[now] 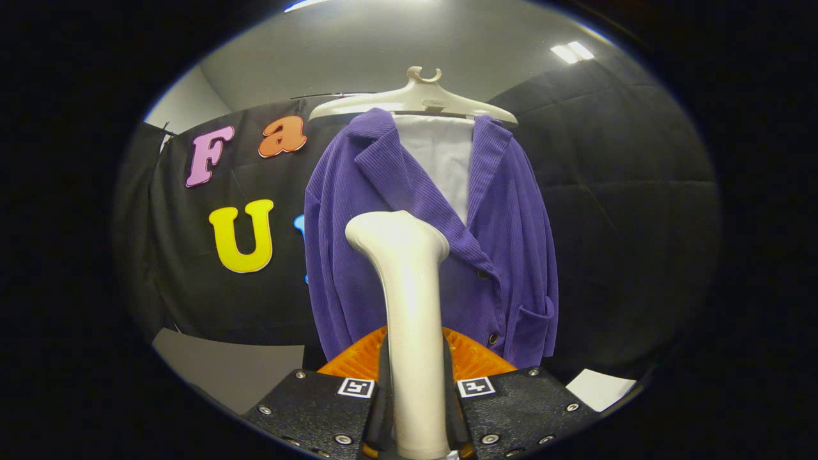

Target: Iron the clothes twice with a garment steamer, once on the left side and once on the right side.

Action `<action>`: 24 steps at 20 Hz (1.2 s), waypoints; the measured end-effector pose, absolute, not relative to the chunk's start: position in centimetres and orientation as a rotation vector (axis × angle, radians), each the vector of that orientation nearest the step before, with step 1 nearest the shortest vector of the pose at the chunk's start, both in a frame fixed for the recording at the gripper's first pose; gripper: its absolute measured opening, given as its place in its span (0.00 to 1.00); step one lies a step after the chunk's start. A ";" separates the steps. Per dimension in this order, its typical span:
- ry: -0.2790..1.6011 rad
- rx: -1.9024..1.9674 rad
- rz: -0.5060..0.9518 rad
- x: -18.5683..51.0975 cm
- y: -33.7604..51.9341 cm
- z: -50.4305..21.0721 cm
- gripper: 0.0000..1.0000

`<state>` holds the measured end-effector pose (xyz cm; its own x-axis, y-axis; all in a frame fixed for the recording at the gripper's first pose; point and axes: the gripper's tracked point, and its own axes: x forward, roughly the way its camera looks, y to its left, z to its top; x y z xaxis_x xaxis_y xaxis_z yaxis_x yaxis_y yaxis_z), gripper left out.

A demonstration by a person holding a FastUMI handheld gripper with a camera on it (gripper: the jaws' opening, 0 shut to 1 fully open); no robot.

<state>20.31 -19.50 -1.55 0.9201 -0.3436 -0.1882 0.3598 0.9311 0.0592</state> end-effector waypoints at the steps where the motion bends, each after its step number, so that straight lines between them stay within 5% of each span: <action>1: 0.195 0.088 -0.363 20.2 -19.5 -2.4 0.33; 24: 0.547 0.074 -0.376 15.4 -19.3 -19.3 0.33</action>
